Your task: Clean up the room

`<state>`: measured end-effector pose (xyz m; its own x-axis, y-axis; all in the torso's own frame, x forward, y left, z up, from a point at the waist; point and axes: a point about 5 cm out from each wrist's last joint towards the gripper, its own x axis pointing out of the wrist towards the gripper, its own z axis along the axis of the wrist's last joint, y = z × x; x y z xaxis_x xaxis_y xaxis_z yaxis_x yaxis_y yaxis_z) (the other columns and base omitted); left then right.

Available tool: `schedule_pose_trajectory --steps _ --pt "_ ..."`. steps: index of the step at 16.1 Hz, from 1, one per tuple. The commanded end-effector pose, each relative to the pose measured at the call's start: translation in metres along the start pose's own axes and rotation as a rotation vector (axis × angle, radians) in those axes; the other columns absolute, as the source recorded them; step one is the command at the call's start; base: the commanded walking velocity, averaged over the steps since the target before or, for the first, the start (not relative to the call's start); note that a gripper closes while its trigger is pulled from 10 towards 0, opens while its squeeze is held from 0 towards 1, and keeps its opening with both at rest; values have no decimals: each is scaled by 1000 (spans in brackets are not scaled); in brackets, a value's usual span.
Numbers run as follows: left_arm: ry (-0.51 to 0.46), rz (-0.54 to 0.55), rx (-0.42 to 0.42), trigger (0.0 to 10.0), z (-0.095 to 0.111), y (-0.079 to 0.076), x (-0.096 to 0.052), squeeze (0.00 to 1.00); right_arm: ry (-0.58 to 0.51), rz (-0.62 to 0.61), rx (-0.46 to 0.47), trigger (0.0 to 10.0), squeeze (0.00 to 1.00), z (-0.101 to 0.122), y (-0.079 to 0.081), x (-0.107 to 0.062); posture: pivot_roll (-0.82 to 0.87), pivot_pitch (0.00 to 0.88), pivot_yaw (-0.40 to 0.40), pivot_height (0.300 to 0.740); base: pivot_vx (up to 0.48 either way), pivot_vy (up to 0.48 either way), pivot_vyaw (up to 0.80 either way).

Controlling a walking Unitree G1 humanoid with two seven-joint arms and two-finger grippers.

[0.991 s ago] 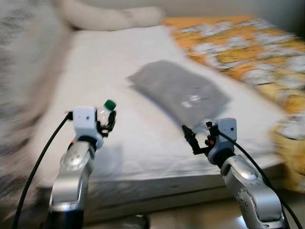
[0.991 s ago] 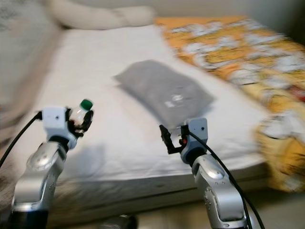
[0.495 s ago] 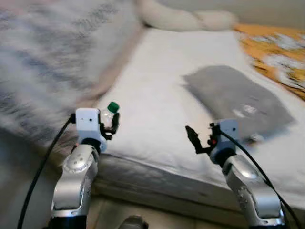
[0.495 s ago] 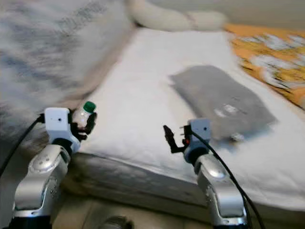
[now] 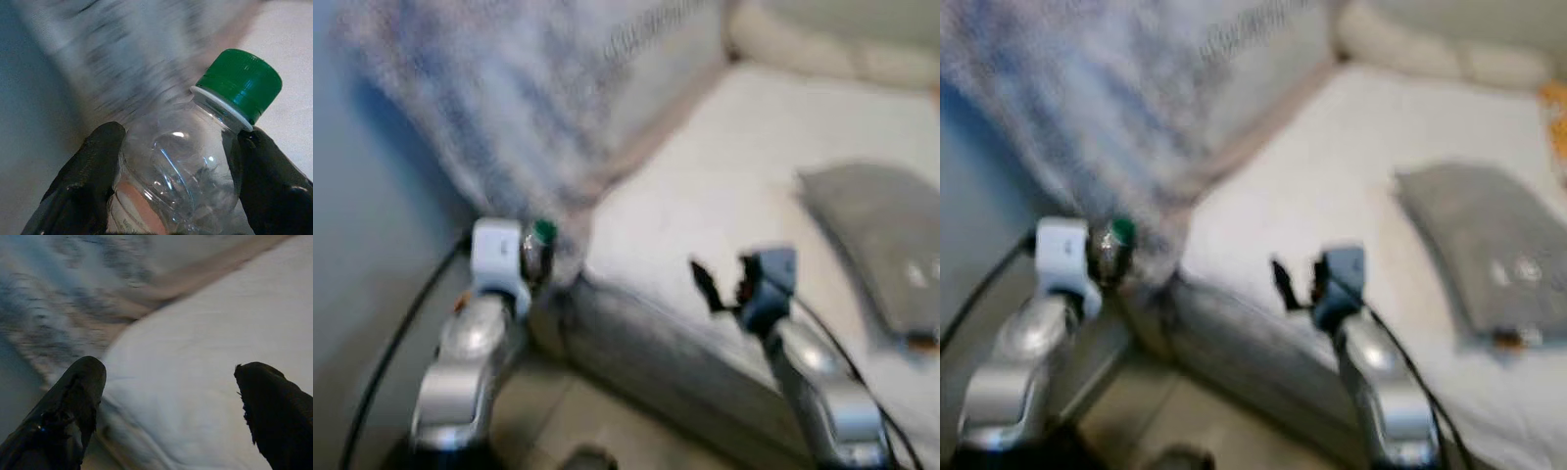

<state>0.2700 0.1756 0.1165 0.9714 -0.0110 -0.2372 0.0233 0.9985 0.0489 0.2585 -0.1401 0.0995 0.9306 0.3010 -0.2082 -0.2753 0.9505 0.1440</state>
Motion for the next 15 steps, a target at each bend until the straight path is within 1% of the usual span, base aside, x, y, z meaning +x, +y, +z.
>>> schedule_pose_trajectory --steps 1,2,3,4,6,7,9,10,11,12,13,14,15 --pt "24 -7 -17 10000 1 -3 1 0 2 -22 -13 10000 0 1 -7 -2 183 0 27 740 0 0 800" --pt "-23 -37 15 10000 5 -7 1 0 8 -24 -18 10000 0 0 -7 -2 183 0 28 740 0 0 800" --pt "-39 -49 41 10000 6 -10 0 0 16 -25 -9 10000 0 -1 -8 -2 176 0 33 740 0 0 794" --pt "-38 -50 57 10000 4 -11 -1 0 21 -25 -9 10000 0 -1 -9 -2 176 0 32 740 0 0 788" --pt "-20 -34 70 10000 -3 -7 -3 0 35 -37 -47 10000 0 -1 -9 0 157 0 13 740 0 0 791" --pt "-19 -27 69 10000 -3 -6 -3 0 35 -32 -41 10000 0 1 -8 0 169 0 4 740 0 0 788" --pt "-20 -10 34 10000 -4 -7 -4 0 32 -9 -13 10000 0 2 -10 2 185 0 9 740 0 0 788" --pt "-7 -29 56 10000 -7 -13 -6 0 51 -25 -14 10000 0 -5 -16 1 220 0 3 740 0 0 788" --pt "-16 -54 54 10000 -4 -17 -7 0 81 -25 -5 10000 0 -12 -18 -4 200 0 6 740 0 0 788" --pt "-23 -36 27 10000 -2 -13 -6 0 106 -47 20 10000 0 -16 -18 -9 195 0 1 740 0 0 788" --pt "-18 -30 45 10000 -4 -10 -7 0 103 -66 45 10000 0 -17 -20 -10 188 0 20 740 0 0 788" --pt "-15 -32 59 10000 -5 -11 -7 0 100 -69 48 10000 0 -17 -21 -10 188 0 20 740 0 0 788" --pt "-14 -48 101 10000 -5 -14 -7 0 95 -95 70 10000 0 -18 -24 -10 185 0 23 740 0 0 788"
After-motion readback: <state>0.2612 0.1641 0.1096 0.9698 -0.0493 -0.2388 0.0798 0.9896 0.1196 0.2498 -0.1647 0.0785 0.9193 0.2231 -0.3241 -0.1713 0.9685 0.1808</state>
